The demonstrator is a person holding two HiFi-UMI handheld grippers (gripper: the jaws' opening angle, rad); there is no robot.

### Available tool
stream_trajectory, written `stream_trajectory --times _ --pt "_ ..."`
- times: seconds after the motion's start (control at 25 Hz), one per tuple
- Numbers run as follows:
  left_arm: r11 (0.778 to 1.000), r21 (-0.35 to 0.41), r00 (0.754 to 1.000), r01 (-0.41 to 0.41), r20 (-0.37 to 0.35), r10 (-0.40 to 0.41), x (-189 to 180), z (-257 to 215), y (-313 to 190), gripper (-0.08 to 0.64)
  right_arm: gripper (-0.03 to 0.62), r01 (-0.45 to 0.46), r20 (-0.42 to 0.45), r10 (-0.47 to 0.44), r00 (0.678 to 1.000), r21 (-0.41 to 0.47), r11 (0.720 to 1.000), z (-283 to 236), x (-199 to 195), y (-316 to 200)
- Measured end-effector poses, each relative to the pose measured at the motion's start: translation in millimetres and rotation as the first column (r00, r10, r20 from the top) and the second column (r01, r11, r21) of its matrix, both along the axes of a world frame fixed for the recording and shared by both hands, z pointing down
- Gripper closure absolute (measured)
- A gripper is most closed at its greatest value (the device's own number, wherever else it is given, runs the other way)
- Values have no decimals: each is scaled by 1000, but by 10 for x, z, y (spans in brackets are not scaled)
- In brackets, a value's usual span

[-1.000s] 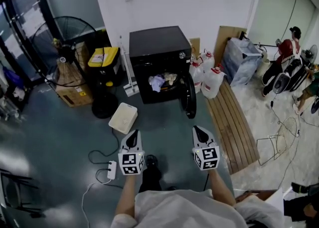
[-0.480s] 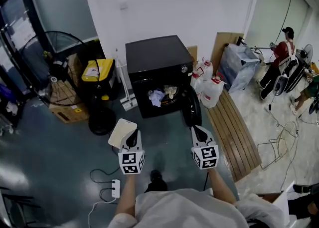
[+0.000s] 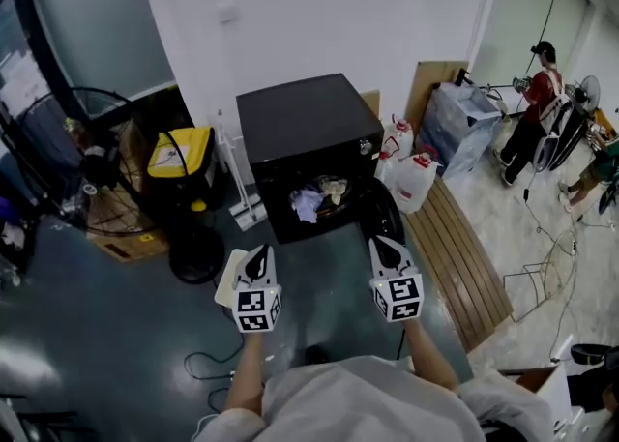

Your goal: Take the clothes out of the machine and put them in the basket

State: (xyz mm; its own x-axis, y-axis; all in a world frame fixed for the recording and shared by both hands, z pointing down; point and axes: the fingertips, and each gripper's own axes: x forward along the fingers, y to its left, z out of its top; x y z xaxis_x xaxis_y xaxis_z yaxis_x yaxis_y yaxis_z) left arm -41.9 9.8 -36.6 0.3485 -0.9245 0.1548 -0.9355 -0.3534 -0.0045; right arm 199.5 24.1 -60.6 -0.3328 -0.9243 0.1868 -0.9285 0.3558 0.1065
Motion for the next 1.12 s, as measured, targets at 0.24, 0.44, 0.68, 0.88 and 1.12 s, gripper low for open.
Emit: stream_trajectory --times 0.24,0.44,0.68,0.88,1.12 --pt "1000 -8 1000 -5 -8 5 -194 39 -370 541 568 -33 29 33 999 -8 999 41 -127 -362" --pt "999 -35 1000 -7 -13 6 -288 129 -569 541 568 -33 20 33 999 -31 999 88 -212 -537" --pt "998 -64 1000 -5 -16 4 -273 303 -753 541 568 -22 14 23 1000 -58 998 266 -226 -736" --pt "997 -77 1000 3 -12 -4 -295 412 -1098 541 568 -11 20 13 1000 -71 997 377 -254 -1132" --pt "995 -95 1000 21 5 -20 -276 448 -1770 541 568 5 38 -1 999 -95 995 476 -239 -1862"
